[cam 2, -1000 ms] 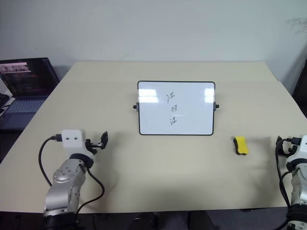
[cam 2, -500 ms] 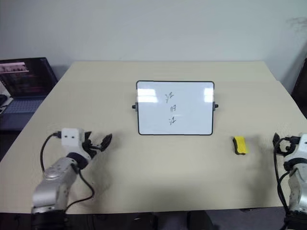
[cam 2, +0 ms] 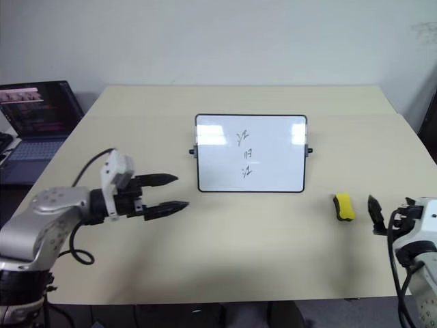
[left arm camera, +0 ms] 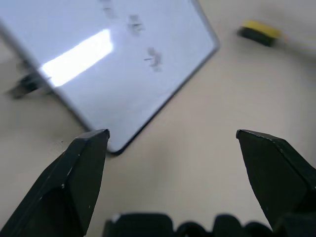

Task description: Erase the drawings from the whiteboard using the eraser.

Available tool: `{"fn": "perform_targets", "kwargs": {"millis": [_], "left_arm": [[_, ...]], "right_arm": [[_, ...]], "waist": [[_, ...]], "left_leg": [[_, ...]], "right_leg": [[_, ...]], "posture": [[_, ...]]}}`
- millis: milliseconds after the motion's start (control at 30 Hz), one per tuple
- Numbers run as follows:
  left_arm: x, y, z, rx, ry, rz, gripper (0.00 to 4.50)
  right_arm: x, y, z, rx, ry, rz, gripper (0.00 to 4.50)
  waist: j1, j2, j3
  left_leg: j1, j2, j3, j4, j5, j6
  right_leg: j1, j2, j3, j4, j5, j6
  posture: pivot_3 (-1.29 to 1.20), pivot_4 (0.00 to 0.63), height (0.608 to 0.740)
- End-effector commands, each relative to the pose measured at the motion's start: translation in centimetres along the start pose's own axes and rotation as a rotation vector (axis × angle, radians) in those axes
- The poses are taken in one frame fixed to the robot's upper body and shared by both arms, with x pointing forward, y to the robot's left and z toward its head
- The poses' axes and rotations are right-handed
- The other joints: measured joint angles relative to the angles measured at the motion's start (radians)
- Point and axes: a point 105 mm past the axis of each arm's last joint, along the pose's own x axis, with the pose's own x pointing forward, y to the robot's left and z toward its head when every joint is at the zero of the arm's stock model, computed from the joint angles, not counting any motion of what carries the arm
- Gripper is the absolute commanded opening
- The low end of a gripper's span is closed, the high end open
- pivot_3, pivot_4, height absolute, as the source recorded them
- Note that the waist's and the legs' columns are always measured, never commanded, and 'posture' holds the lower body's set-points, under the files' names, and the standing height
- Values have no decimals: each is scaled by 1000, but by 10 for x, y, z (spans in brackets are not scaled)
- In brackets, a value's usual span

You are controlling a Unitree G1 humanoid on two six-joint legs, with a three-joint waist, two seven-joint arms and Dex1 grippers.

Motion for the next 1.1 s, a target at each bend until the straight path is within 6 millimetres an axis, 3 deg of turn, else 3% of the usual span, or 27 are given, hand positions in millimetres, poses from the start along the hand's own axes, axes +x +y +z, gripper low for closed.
{"fn": "perform_targets", "kwargs": {"millis": [33, 300, 667, 1100], "left_arm": [[17, -3, 15, 137, 31, -156, 4500], [53, -10, 29, 262, -2, -283, 4500], [57, -19, 30, 306, 11, -315, 4500], [58, -17, 31, 310, 4, -297, 4500]], "right_arm": [[0, 20, 17, -59, -19, 53, 4461], [19, 36, 2, -1, 92, 76, 4461], [44, 35, -11, 28, 165, 88, 4461], [60, 38, -21, 45, 198, 104, 4461]], "waist": [[-1, 0, 0], [-7, 0, 1], [-4, 0, 1], [-5, 0, 1]], "left_leg": [[-1, -1, 1, 0, 0, 0], [-2, -1, 0, 0, 0, 0], [-5, -2, -1, 2, -1, 2], [-5, -2, -1, 2, 0, 2]], "right_leg": [[0, 1, -1, 0, 0, 0], [-1, 0, 1, -2, 1, 1], [-3, 0, 0, -1, 2, 2], [-3, 0, 0, -1, 2, 2]], "posture": [[0, 150, 740], [0, 150, 740], [0, 150, 740], [0, 150, 740]]}}
